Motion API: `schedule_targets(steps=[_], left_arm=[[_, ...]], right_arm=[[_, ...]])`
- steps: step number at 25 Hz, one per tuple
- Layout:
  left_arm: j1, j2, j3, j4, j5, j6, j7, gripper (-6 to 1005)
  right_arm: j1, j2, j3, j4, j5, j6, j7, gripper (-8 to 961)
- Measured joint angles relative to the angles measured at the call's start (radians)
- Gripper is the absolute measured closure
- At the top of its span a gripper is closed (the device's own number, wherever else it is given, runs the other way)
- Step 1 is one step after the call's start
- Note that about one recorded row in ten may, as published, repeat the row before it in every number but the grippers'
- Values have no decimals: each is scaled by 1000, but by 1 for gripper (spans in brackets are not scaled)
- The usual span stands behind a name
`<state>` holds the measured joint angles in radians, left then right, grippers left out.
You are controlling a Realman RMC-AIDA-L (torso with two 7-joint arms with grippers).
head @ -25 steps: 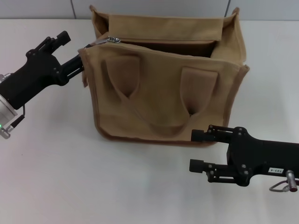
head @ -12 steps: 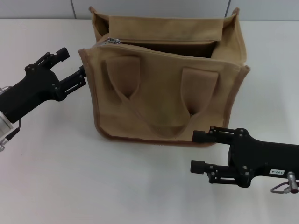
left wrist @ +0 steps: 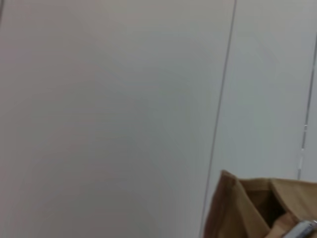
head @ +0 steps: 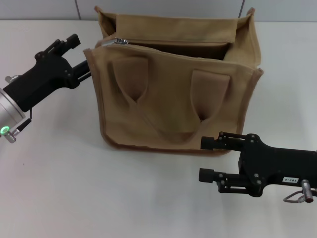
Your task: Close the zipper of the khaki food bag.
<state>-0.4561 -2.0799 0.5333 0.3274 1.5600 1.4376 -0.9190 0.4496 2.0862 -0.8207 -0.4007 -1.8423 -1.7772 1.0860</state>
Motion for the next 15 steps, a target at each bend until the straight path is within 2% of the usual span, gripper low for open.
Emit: schedule_targets(steps=[9,15], left_arm=[[-10,-1,-1,-8,-70,-18,1,229],[-11,0,3,-74,-118,-9,73,233]], right_arm=[[-10,0,0,2,12,13,0,231],[-8,0,0,2,17,20,0,230]])
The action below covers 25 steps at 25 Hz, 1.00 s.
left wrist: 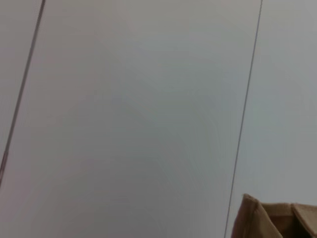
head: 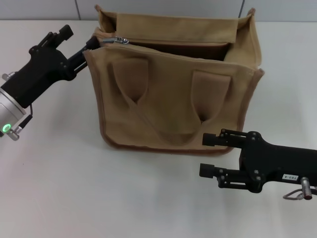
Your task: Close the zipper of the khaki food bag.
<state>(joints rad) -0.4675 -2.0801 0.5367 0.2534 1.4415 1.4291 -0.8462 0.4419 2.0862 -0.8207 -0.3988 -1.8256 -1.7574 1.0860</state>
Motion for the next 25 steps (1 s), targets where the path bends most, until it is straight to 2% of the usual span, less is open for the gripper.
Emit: schedule_targets(steps=[7,9,21,22,25], left_arm=[[-2,0,7,-30,4,20,45,238],[-3,0,38,-36,9,23,100,239],[56,9,51,-12,9,73,97,257],[89,10,69,29,10,117,81,259],[94,11,83,51,11,117,52,260]], right_arm=[[3,-1,0,1,6,8,0,230],[6,-1,0,1,6,14,0,230],[6,-3,4,2,8,29,0,230],[8,-3,4,2,8,29,0,230],[12,-3,4,2,8,30,0,230]])
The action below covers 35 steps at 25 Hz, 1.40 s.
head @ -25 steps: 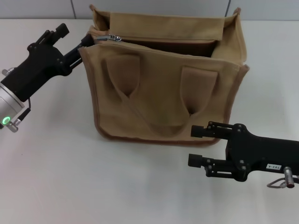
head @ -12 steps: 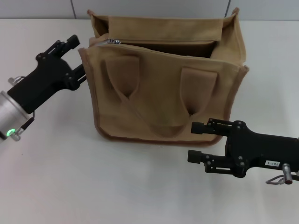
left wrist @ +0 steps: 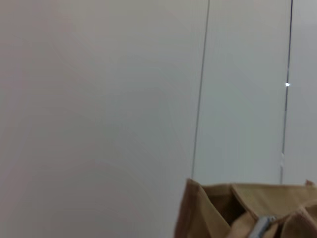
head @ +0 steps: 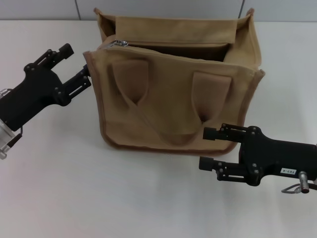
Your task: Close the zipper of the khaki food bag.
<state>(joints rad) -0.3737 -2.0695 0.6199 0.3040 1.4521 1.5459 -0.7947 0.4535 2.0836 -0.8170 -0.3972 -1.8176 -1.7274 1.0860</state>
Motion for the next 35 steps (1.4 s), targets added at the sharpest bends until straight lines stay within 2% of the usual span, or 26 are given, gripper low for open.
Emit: schedule_targets(steps=[3,7,13,17,28,35], left_arm=[[-31,-7,66,18,0,-50,-16,260],[-76,-9,109,17,-4,-102,-19,261],[-97,-10,86,7,-45,-116,-20,262],[-83,-10,85,9,-114,-107,-20,263],[-71,-9,91,13,-123,-131,-8,265],[12,-1,116,107,-103,-120,-27,266]], right_arm=[[6,0,0,0,0,1,0,230],[6,1,-1,0,0,1,0,231],[-1,2,2,1,0,1,2,230],[-3,2,12,8,0,0,2,230],[5,-1,13,9,0,0,1,230],[4,-1,20,9,0,12,1,230]])
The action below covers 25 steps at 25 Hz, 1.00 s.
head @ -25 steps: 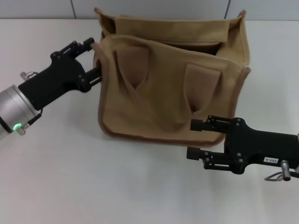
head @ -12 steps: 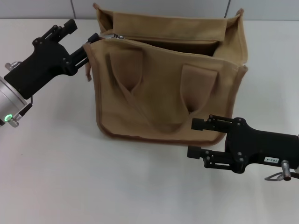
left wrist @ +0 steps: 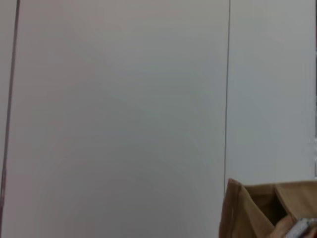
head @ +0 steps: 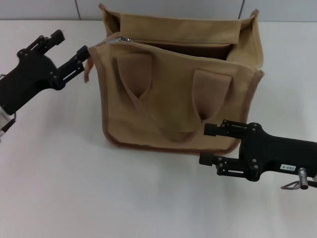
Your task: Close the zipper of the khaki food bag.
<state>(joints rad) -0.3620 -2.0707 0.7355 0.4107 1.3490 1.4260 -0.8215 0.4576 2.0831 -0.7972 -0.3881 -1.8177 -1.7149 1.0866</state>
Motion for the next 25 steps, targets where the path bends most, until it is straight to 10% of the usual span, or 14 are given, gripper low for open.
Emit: schedule_targets(steps=[25], left_arm=[[-23,-9,176,70,-133,-135,-14,271]], right_arm=[[2,3,1,0,1,3,0,230]])
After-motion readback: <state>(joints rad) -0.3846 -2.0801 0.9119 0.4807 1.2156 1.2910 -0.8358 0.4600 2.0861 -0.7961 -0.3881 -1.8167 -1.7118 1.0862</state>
